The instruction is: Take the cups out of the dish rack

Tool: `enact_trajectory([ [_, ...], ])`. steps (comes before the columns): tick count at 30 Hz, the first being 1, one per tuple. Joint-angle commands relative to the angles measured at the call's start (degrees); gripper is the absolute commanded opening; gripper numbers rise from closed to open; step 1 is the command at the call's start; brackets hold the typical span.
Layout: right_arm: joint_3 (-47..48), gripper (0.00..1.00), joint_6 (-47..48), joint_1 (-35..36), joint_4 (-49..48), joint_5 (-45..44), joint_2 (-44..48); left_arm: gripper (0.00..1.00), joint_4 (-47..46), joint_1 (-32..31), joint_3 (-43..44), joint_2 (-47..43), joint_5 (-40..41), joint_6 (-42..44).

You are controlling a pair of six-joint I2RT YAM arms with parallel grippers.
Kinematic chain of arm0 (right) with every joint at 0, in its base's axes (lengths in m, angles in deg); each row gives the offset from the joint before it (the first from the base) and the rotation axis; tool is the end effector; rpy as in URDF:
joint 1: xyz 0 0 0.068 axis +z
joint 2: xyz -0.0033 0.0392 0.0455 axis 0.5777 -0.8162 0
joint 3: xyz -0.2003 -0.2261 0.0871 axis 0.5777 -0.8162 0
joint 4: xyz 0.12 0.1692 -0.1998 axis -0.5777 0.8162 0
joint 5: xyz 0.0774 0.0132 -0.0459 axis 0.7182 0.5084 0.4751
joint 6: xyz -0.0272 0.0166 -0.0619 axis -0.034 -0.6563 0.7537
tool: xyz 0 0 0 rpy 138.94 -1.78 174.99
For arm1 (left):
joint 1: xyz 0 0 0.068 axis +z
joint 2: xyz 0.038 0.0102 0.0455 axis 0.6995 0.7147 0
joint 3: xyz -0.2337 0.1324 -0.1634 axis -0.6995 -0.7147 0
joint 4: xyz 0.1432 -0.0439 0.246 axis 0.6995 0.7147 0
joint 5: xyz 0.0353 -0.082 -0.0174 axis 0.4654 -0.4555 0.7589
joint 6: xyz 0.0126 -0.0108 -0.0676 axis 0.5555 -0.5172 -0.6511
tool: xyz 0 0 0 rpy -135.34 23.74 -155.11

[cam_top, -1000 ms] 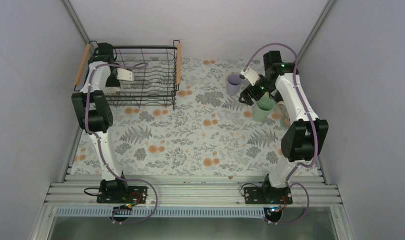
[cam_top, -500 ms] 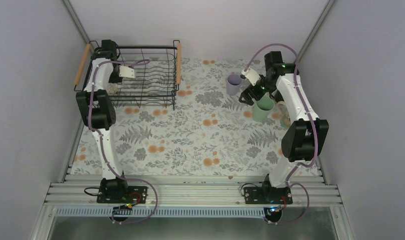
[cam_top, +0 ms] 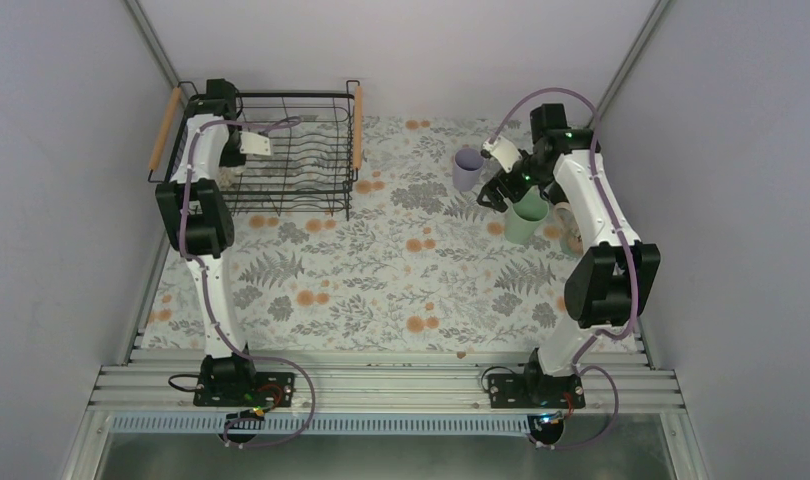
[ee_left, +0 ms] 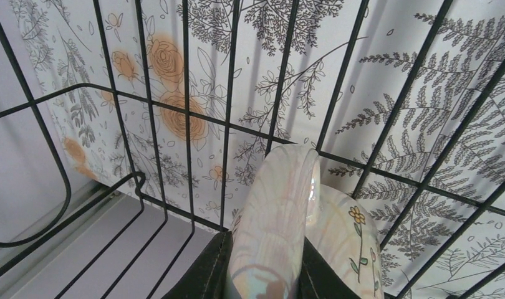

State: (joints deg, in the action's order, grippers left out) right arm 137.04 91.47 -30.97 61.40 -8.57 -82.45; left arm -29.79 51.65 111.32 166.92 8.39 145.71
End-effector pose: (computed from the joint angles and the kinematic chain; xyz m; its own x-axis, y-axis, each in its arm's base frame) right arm 0.3876 0.0510 0.3427 -0.5425 -0.6665 -0.5113 -0.7809 0.6244 0.0146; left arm 0.5603 0.0808 0.2416 -0.2403 0.9622 0.1283 0.8973 0.1698 0.4075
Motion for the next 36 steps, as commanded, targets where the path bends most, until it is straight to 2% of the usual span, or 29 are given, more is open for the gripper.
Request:
enact_trajectory([
  [1, -1.94, 1.00, 1.30, -0.52, -2.03, 2.33, 2.22, 0.15, 2.98, -0.31, 2.57, 0.61, -0.03, -1.69],
  [7, -4.38, 1.00, 2.20, -0.86, -3.94, 2.66, 2.69, 0.13, 4.53, -1.59, 6.37, 0.70, -0.13, -3.25],
  [13, -3.14, 1.00, 2.39, -1.11, -3.73, 5.30, 3.10, 0.05, 7.03, -4.65, 18.19, 0.52, -4.39, -5.70],
  [19, 3.42, 1.00, 2.41, -1.00, -0.26, 10.30, 1.86, 0.04, 0.54, -8.30, 20.76, -4.24, -7.40, -9.87],
  [25, 13.53, 1.00, 2.85, -0.59, 5.55, 18.06, -2.03, 0.02, -7.57, -9.87, 16.56, -13.65, -20.09, -20.75],
  [30, 21.00, 1.00, 3.37, 0.63, 8.42, 23.01, -6.32, 0.03, -10.81, -11.33, 14.84, -19.85, -31.31, -31.21],
  [36, 29.30, 1.00, 2.45, 2.77, 8.57, 31.72, -10.77, 0.09, -16.54, -16.05, 11.14, -26.77, -45.37, -43.51],
])
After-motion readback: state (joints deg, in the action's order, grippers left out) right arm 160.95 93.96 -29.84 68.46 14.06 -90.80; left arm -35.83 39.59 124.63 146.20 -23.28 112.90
